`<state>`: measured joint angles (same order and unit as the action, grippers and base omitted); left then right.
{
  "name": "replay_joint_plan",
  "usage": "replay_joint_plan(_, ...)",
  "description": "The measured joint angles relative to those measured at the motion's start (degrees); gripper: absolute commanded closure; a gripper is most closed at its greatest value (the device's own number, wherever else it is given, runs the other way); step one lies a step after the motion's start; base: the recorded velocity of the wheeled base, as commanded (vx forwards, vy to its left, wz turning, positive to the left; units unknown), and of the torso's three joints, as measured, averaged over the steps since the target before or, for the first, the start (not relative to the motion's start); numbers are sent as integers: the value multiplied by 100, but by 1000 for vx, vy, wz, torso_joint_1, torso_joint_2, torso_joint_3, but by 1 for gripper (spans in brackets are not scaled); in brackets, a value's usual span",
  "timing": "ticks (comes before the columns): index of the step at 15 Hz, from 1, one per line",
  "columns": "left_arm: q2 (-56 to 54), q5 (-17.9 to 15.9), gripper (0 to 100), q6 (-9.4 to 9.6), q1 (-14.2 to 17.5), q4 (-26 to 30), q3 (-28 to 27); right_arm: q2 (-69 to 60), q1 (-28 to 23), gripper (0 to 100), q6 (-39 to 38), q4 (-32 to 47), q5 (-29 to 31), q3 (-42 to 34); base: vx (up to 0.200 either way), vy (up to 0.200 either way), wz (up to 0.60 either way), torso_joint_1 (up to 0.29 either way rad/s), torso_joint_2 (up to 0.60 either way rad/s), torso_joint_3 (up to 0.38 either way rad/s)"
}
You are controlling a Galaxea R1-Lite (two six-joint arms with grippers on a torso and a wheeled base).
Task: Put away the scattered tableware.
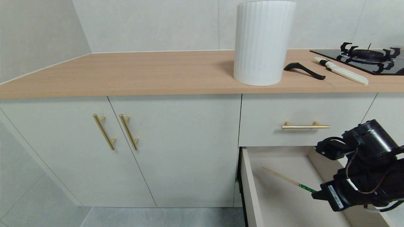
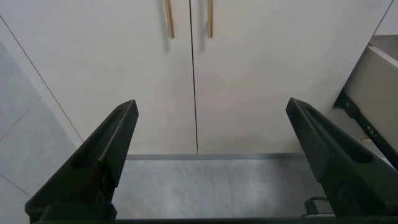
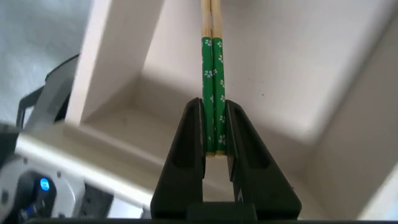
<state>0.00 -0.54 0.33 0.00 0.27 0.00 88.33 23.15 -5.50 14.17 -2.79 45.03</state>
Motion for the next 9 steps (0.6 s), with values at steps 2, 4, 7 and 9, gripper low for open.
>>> replay_joint_plan(2,0,2,0,0,0,-2,0,441,55,100,-350,-475,6,9,0,0,0,0,0,0)
replay_joint_plan(4,0,0,0,0,0,-2,0,930,72,100,-624,-935,33,4,0,0,0,0,0,0)
replay_joint_plan(7,0,0,0,2,0,0,0,1732,74,100,-890,-1556,110,-28,0,0,0,0,0,0)
replay_joint_plan(9,0,0,0,0,0,-2,0,2139,74,100,-944,-1742,146,-41,0,0,0,0,0,0)
